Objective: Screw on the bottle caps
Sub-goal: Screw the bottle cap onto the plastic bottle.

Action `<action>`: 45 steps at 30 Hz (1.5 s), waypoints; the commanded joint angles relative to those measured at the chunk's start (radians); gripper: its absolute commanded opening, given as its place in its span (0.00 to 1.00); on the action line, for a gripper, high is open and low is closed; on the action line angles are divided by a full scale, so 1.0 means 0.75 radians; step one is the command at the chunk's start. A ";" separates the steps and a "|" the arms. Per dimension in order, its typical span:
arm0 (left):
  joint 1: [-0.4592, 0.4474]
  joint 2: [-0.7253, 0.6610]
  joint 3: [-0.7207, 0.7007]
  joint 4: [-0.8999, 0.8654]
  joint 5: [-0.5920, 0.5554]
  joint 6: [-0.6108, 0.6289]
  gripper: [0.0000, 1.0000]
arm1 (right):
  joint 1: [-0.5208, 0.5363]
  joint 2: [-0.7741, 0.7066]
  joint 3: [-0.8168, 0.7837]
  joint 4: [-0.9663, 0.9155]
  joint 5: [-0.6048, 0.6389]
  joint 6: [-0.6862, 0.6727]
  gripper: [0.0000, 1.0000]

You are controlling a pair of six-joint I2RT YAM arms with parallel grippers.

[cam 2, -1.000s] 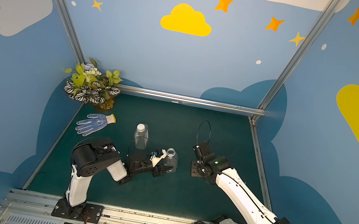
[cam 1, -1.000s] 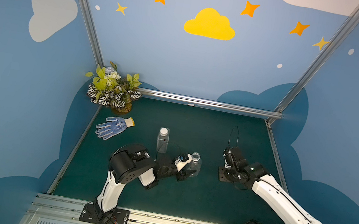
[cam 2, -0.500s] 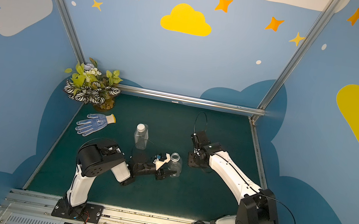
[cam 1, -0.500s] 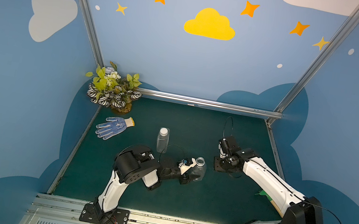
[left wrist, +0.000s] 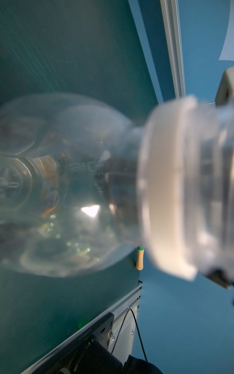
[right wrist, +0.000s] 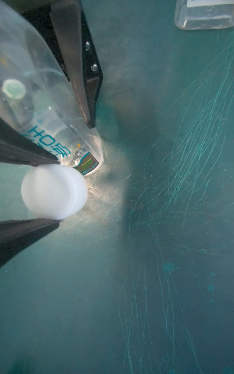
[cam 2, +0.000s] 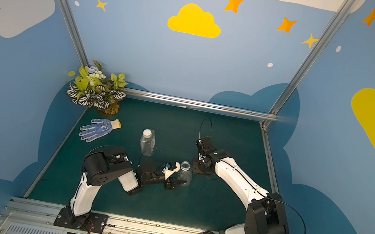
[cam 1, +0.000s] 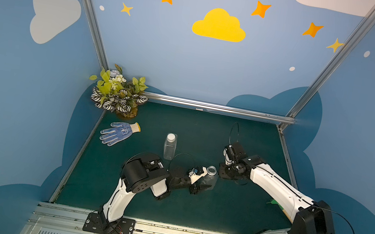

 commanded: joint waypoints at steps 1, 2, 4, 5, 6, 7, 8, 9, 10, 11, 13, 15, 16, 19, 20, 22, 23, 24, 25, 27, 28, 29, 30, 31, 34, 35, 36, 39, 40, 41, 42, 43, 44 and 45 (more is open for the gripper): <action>-0.010 0.030 0.012 -0.051 -0.006 -0.001 0.67 | 0.010 0.000 -0.014 0.026 -0.017 0.018 0.17; -0.009 0.035 0.014 -0.053 -0.007 0.001 0.68 | 0.009 -0.001 -0.014 0.027 -0.019 0.018 0.17; -0.012 0.045 0.020 -0.052 -0.017 0.002 0.69 | 0.011 -0.006 -0.012 0.024 -0.017 0.018 0.17; -0.014 0.050 0.022 -0.052 -0.022 0.002 0.69 | 0.011 -0.008 -0.012 0.023 -0.017 0.017 0.17; -0.016 0.056 0.024 -0.053 -0.022 0.002 0.69 | 0.011 -0.010 -0.012 0.021 -0.017 0.018 0.17; -0.013 0.060 0.024 -0.053 -0.022 0.002 0.69 | 0.011 -0.012 -0.012 0.019 -0.016 0.017 0.17; -0.014 0.064 0.026 -0.053 -0.022 0.000 0.69 | 0.011 -0.014 -0.014 0.019 -0.015 0.018 0.17; -0.014 0.066 0.026 -0.052 -0.022 -0.001 0.69 | 0.011 -0.013 -0.014 0.018 -0.016 0.017 0.17; -0.017 0.068 0.026 -0.053 -0.022 -0.001 0.69 | 0.011 -0.014 -0.014 0.018 -0.017 0.018 0.16; -0.012 0.069 0.026 -0.052 -0.021 0.001 0.69 | 0.011 -0.014 -0.016 0.019 -0.017 0.018 0.16; -0.015 0.069 0.030 -0.053 -0.022 0.000 0.68 | 0.011 -0.015 -0.019 0.019 -0.017 0.019 0.16; -0.014 0.069 0.036 -0.053 -0.017 0.002 0.65 | 0.011 -0.020 -0.021 0.017 -0.015 0.019 0.16; -0.015 0.069 0.040 -0.053 -0.016 0.001 0.64 | 0.011 -0.022 -0.021 0.014 -0.013 0.019 0.16; -0.014 0.073 0.051 -0.052 -0.010 0.002 0.60 | 0.010 -0.033 -0.013 -0.014 0.003 0.018 0.16; -0.014 0.073 0.054 -0.053 -0.010 0.002 0.59 | 0.010 -0.039 -0.009 -0.029 0.012 0.018 0.16; -0.015 0.073 0.054 -0.052 -0.007 0.003 0.56 | 0.007 -0.062 0.005 -0.070 0.030 0.013 0.16; -0.013 0.071 0.053 -0.052 -0.008 0.005 0.55 | 0.007 -0.077 0.010 -0.085 0.037 0.009 0.16; -0.014 0.069 0.051 -0.052 -0.008 0.009 0.54 | 0.005 -0.096 0.019 -0.108 0.045 0.002 0.16; -0.013 0.069 0.047 -0.053 -0.006 0.014 0.53 | 0.002 -0.113 0.029 -0.136 0.054 -0.005 0.16; -0.012 0.061 0.036 -0.052 -0.003 0.024 0.52 | -0.003 -0.148 0.053 -0.194 0.073 -0.018 0.16; -0.013 0.056 0.027 -0.052 -0.005 0.029 0.52 | -0.005 -0.164 0.070 -0.230 0.084 -0.026 0.16; -0.012 0.049 0.019 -0.053 -0.006 0.036 0.52 | -0.007 -0.177 0.087 -0.263 0.090 -0.033 0.16; -0.012 0.040 0.007 -0.053 -0.008 0.039 0.52 | -0.008 -0.195 0.106 -0.300 0.096 -0.044 0.16; -0.015 0.031 -0.005 -0.052 -0.011 0.042 0.52 | -0.010 -0.212 0.129 -0.335 0.097 -0.055 0.16; -0.015 0.009 -0.046 -0.052 -0.015 0.043 0.53 | -0.008 -0.261 0.198 -0.422 0.069 -0.097 0.16; -0.014 0.006 -0.054 -0.052 -0.014 0.042 0.53 | -0.008 -0.274 0.219 -0.439 0.049 -0.100 0.16; -0.016 0.002 -0.066 -0.052 -0.011 0.040 0.53 | -0.007 -0.292 0.245 -0.460 0.028 -0.119 0.16; -0.031 -0.005 -0.096 -0.052 -0.022 0.053 0.53 | 0.001 -0.320 0.325 -0.522 0.010 -0.148 0.16; -0.038 -0.011 -0.104 -0.052 -0.026 0.058 0.53 | 0.006 -0.323 0.356 -0.544 0.009 -0.158 0.16; -0.042 -0.015 -0.107 -0.052 -0.027 0.062 0.53 | 0.012 -0.326 0.372 -0.557 0.001 -0.171 0.16; -0.046 -0.019 -0.114 -0.052 -0.027 0.067 0.53 | 0.022 -0.325 0.400 -0.575 -0.012 -0.188 0.16; -0.050 -0.022 -0.115 -0.052 -0.026 0.068 0.53 | 0.033 -0.322 0.422 -0.587 -0.014 -0.197 0.16; -0.054 -0.026 -0.117 -0.052 -0.027 0.073 0.53 | 0.050 -0.316 0.444 -0.597 -0.008 -0.204 0.16; -0.057 -0.029 -0.117 -0.053 -0.027 0.077 0.53 | 0.068 -0.308 0.463 -0.609 -0.007 -0.213 0.16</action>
